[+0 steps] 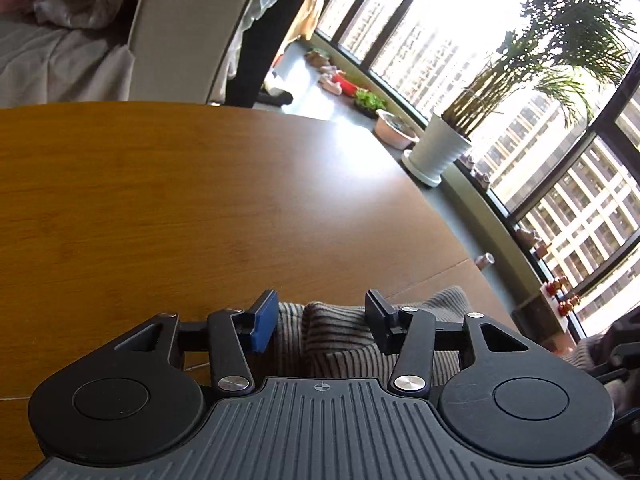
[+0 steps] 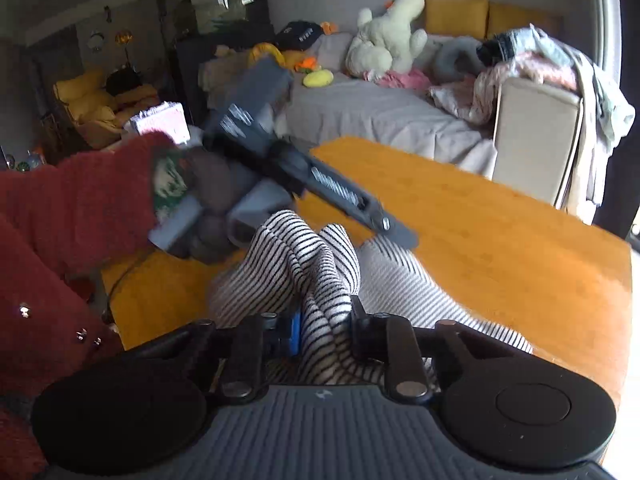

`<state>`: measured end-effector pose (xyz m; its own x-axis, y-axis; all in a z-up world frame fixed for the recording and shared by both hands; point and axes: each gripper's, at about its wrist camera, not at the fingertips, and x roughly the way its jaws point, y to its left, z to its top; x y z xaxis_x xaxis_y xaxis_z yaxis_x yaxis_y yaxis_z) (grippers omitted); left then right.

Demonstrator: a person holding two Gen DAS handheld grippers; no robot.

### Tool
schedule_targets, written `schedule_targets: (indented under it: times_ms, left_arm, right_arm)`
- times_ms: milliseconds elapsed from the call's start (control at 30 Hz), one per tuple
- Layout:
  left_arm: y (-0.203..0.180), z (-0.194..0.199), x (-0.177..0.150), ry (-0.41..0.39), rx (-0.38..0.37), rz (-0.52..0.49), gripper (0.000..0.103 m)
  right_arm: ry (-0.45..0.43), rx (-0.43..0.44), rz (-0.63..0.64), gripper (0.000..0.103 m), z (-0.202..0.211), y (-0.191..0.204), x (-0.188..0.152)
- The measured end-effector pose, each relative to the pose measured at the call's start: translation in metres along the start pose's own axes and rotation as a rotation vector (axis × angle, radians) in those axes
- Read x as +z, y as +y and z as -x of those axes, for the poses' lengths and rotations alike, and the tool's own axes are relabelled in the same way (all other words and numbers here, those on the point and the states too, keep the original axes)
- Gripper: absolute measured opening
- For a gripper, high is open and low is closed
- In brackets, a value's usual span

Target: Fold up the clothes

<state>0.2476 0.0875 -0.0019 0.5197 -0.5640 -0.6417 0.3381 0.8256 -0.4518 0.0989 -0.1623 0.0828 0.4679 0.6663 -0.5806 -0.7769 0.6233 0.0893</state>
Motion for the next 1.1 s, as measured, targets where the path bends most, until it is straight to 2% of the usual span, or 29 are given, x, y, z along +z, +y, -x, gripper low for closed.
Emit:
schedule_targets:
  times_ms: [67,167,300,367,400,533,767,833,900,967,1033,1100]
  left_arm:
    - [0.001,0.0,-0.003,0.008,-0.004,-0.014,0.051]
    - [0.0,0.002,-0.005,0.024,-0.002,-0.041,0.049]
    - [0.006,0.006,-0.016,0.043,-0.007,-0.042,0.048]
    - [0.008,0.012,-0.017,0.034,0.006,-0.033,0.049]
    - [0.007,0.018,-0.018,0.026,0.023,-0.041,0.049]
    - [-0.012,0.041,-0.018,-0.013,0.07,-0.12,0.049]
    - [-0.048,0.074,-0.012,-0.108,0.075,-0.19,0.053]
    - [-0.06,0.085,-0.012,-0.142,0.032,-0.209,0.06]
    - [-0.073,0.094,-0.011,-0.172,-0.019,-0.24,0.061]
    - [-0.093,0.098,-0.013,-0.192,-0.065,-0.315,0.065]
    - [-0.109,0.085,-0.019,-0.155,-0.069,-0.395,0.068]
    - [-0.113,0.064,-0.025,-0.102,-0.023,-0.435,0.067]
  right_arm:
    - [-0.072,-0.013,0.023,0.017,0.019,-0.002,0.015]
    - [-0.111,-0.07,0.038,0.015,0.014,-0.024,0.031]
    - [-0.035,-0.109,-0.045,0.013,-0.042,-0.074,0.02]
    - [0.032,-0.105,-0.094,0.013,-0.073,-0.092,0.004]
    - [0.036,-0.097,-0.109,0.013,-0.084,-0.098,-0.004]
    - [0.008,-0.079,-0.146,0.013,-0.085,-0.104,-0.009]
    - [0.009,-0.092,-0.131,0.015,-0.086,-0.1,-0.013]
    - [0.004,-0.097,-0.135,0.015,-0.086,-0.1,-0.014]
    - [0.004,-0.103,-0.136,0.015,-0.086,-0.098,-0.015]
    - [0.008,-0.107,-0.135,0.016,-0.086,-0.097,-0.014]
    - [0.01,-0.105,-0.15,0.016,-0.085,-0.098,-0.013]
    - [0.002,-0.109,-0.181,0.021,-0.081,-0.102,-0.013]
